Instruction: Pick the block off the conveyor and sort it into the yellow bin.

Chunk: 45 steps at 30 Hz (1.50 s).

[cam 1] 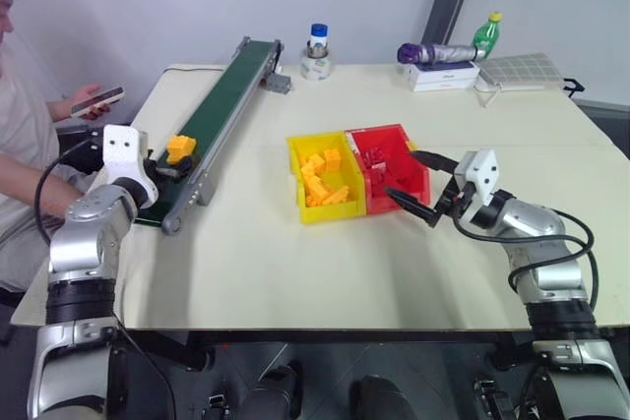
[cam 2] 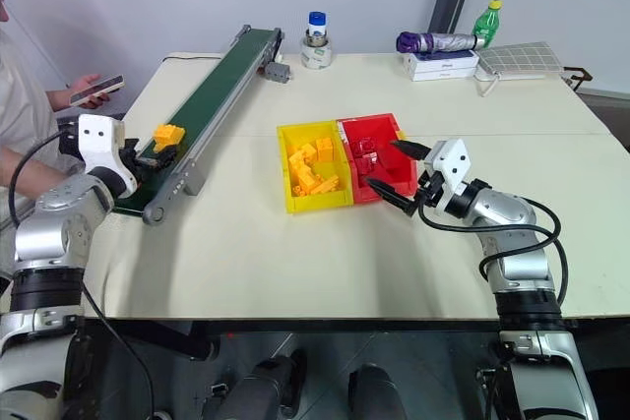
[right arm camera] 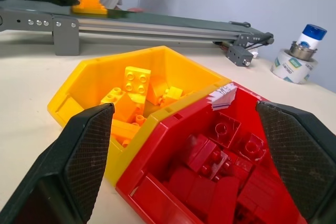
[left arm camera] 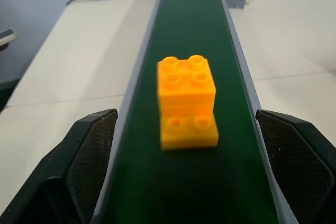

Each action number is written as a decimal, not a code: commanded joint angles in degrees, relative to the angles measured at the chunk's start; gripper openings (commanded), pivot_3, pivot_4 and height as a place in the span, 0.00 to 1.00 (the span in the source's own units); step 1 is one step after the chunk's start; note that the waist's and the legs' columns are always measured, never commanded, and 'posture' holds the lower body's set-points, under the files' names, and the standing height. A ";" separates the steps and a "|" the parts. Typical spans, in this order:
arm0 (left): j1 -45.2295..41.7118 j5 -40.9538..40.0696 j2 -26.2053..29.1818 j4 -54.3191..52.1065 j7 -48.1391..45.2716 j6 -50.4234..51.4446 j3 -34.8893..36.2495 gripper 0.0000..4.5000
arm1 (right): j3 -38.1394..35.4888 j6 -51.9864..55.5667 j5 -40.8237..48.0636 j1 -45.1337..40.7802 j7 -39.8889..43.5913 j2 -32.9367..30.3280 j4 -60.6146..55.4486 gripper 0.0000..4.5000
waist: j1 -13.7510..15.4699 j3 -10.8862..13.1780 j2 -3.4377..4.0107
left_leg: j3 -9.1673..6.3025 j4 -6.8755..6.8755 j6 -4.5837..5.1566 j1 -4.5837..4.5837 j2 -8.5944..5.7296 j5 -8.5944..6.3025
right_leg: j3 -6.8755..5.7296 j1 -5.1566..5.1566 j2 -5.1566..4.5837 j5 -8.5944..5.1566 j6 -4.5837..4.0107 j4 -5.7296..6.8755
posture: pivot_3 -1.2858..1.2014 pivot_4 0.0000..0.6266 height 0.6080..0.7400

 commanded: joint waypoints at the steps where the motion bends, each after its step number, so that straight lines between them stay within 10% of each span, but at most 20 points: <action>1: -1.36 -0.25 -0.20 -0.30 0.47 -0.77 1.49 0.99 | -1.15 -0.13 0.54 -0.12 -0.47 -0.49 -2.82 1.00 | -0.07 0.00 0.00 | 0.00 0.00 0.00 0.00 0.00 0.00 | 0.00 0.01 0.00 0.00 0.00 0.00 | 0.52 0.24 1.00; 5: -0.76 -1.49 -1.07 -0.85 0.73 0.63 2.31 0.79 | -1.16 -0.08 0.53 0.04 -0.61 -0.53 -3.01 1.00 | -0.01 0.00 0.00 | 0.00 0.00 0.00 0.00 0.00 0.00 | 0.00 0.01 0.00 0.01 0.01 0.01 | 0.52 0.24 1.00; 10: -0.71 -2.15 -1.59 -2.91 1.04 -0.66 2.94 0.29 | -1.16 0.00 0.56 -0.03 -0.71 -0.58 -3.06 1.00 | -0.01 0.00 0.00 | 0.00 0.01 0.00 0.00 0.00 0.00 | 0.00 0.01 0.00 0.01 0.01 0.01 | 0.52 0.24 1.00; 19: -6.42 -5.16 -10.45 -10.74 -0.96 -1.04 -2.97 0.30 | -1.36 -0.15 0.47 0.15 -1.04 -0.62 -2.86 1.00 | 0.43 0.00 -0.02 | -0.02 0.14 0.01 0.01 -0.02 0.00 | -0.06 0.11 -0.01 0.02 0.04 0.00 | 0.52 0.24 1.00; 27: -16.28 3.04 -24.65 3.15 -1.48 -8.21 -16.29 0.30 | -1.48 -0.02 0.44 1.54 -2.13 -0.61 -4.49 1.00 | 0.09 0.01 -0.07 | 0.00 0.18 0.03 0.06 -0.04 0.03 | -0.07 0.31 -0.01 0.10 0.19 -0.02 | 0.52 0.24 1.00; 40: -21.86 6.99 -27.46 15.45 -1.67 -16.34 -16.27 0.30 | -3.07 1.27 0.84 5.29 -4.35 -1.31 -8.65 1.00 | -0.03 0.01 -0.07 | 0.01 0.17 0.12 0.05 -0.04 0.07 | -0.08 0.30 -0.01 0.16 0.32 -0.02 | 0.52 0.24 1.00; 45: -20.33 2.36 -28.96 11.75 -6.24 -13.54 -14.68 0.86 | -2.99 1.33 0.75 5.40 -4.61 -1.31 -8.77 1.00 | 0.16 0.01 -0.07 | 0.01 0.20 0.10 0.05 -0.04 0.05 | -0.09 0.31 -0.01 0.17 0.33 -0.02 | 0.52 0.24 1.00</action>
